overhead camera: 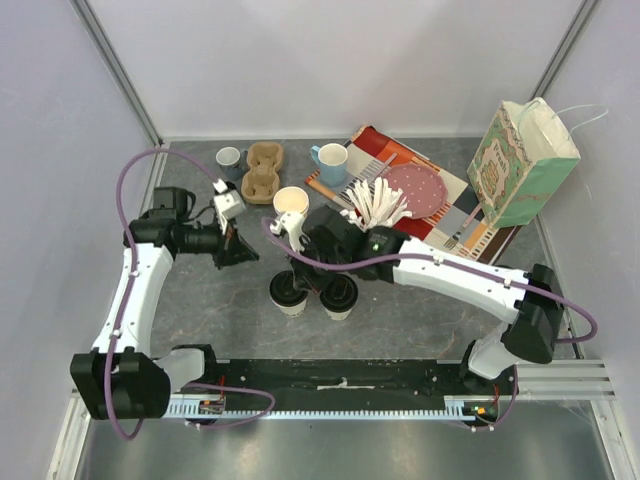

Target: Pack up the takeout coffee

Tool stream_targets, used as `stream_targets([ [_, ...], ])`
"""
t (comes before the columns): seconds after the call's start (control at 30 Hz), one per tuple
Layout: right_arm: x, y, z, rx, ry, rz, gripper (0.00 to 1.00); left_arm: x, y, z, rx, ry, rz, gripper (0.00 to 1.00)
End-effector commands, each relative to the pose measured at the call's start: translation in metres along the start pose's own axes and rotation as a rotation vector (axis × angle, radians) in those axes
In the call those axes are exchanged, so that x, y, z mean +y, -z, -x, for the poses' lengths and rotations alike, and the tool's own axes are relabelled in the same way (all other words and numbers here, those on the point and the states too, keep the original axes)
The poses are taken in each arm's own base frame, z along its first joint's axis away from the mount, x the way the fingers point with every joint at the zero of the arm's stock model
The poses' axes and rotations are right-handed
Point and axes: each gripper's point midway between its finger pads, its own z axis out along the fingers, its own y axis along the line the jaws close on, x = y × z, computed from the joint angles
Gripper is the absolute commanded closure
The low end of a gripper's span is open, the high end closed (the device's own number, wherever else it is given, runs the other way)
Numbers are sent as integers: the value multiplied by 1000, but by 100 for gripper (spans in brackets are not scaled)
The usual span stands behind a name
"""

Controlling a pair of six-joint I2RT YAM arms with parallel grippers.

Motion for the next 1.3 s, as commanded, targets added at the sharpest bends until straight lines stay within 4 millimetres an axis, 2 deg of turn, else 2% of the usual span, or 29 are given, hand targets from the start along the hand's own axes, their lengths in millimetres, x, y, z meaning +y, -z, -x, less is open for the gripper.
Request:
stream_targets([
  [0.0, 24, -17, 15, -198, -116, 125, 100, -44, -20, -35, 52, -27, -207, 98],
  [0.1, 24, -15, 22, -211, -106, 117, 100, -50, -26, -38, 83, -51, -235, 98],
  [0.13, 22, -17, 18, -186, -95, 108, 100, -51, -26, -36, 89, -62, -236, 98],
  [0.17, 24, -13, 28, -200, -86, 106, 100, -55, -27, -29, 90, -81, -244, 98],
  [0.27, 21, -8, 34, -213, -78, 86, 100, -61, -27, -19, 87, -113, -251, 98],
  [0.33, 20, -6, 35, -221, -82, 77, 100, -62, -29, -18, 90, -108, -260, 98],
  [0.43, 16, -15, 30, -215, -95, 64, 100, -56, -39, -27, 110, -112, -252, 98],
  [0.47, 14, -21, 21, -195, -107, 62, 100, -54, -45, -40, 132, -80, -252, 98],
  [0.5, 13, -31, 16, -188, -113, 74, 100, -42, -53, -46, 145, -109, -222, 98],
  [0.53, 11, -38, 7, -172, -117, 69, 100, -41, -59, -66, 183, -92, -225, 98],
  [0.57, 2, -49, -16, -126, -137, 51, 100, -36, -63, -76, 204, -90, -218, 98],
  [0.63, -7, -64, -39, -89, -168, 44, 100, -33, -67, -100, 267, -66, -229, 98],
  [0.67, -13, -71, -60, -46, -189, 37, 100, -33, -68, -105, 278, -65, -232, 98],
  [0.73, -14, -75, -73, -14, -199, 34, 100, -35, -66, -111, 282, -71, -236, 98],
  [0.8, -17, -71, -70, -20, -196, 19, 100, -39, -65, -107, 258, -89, -239, 98],
  [0.97, -20, -58, -39, -80, -179, 17, 100, -42, -61, -80, 189, -130, -229, 98],
  [1.0, -21, -57, -39, -72, -179, 14, 100, -43, -61, -75, 175, -126, -234, 98],
  [1.13, -13, -49, -27, -79, -165, 41, 100, -45, -58, -48, 122, -137, -232, 98],
  [1.27, -11, -38, -12, -106, -156, 43, 100, -45, -55, -34, 103, -155, -225, 98],
])
